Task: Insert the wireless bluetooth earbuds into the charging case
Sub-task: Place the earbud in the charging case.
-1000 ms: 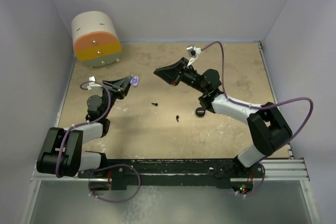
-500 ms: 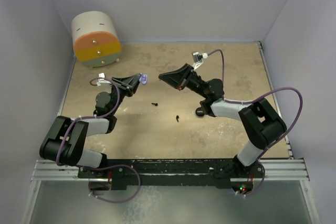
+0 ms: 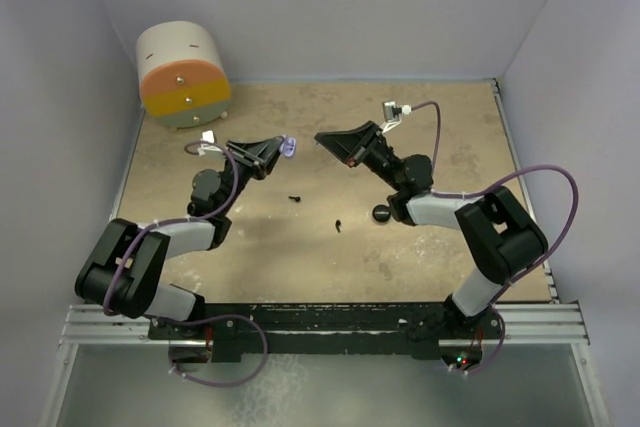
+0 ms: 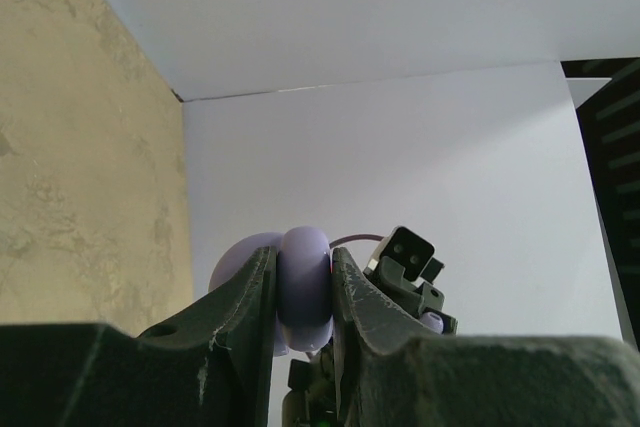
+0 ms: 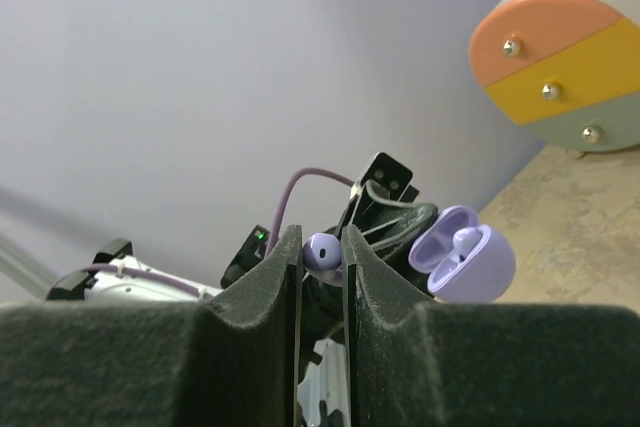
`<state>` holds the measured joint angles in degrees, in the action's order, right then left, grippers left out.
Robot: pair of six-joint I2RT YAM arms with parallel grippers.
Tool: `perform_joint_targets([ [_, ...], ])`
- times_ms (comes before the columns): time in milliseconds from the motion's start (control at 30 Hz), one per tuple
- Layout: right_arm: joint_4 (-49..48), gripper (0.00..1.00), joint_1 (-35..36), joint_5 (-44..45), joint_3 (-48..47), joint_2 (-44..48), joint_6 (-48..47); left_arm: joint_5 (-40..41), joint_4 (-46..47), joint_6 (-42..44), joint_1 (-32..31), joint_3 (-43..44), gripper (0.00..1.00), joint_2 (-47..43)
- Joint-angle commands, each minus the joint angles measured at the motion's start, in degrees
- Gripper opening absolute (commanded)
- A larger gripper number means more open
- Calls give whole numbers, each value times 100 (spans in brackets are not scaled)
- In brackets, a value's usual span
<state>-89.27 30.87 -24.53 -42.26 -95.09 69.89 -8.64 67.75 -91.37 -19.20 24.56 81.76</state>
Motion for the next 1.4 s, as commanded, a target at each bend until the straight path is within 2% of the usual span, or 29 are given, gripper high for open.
perform_joint_targets([
  [0,-611,0,-29,478,31,112,146,144,61,116,-185,207,0,-216],
  [300,-1627,0,-37,759,154,-422,594,255,23,150,-377,322,0,-154],
  [633,-1808,0,-35,812,95,-676,627,366,10,205,-605,501,0,86],
  [1367,-1578,0,-34,681,-106,-619,356,335,-402,225,-769,775,0,230],
])
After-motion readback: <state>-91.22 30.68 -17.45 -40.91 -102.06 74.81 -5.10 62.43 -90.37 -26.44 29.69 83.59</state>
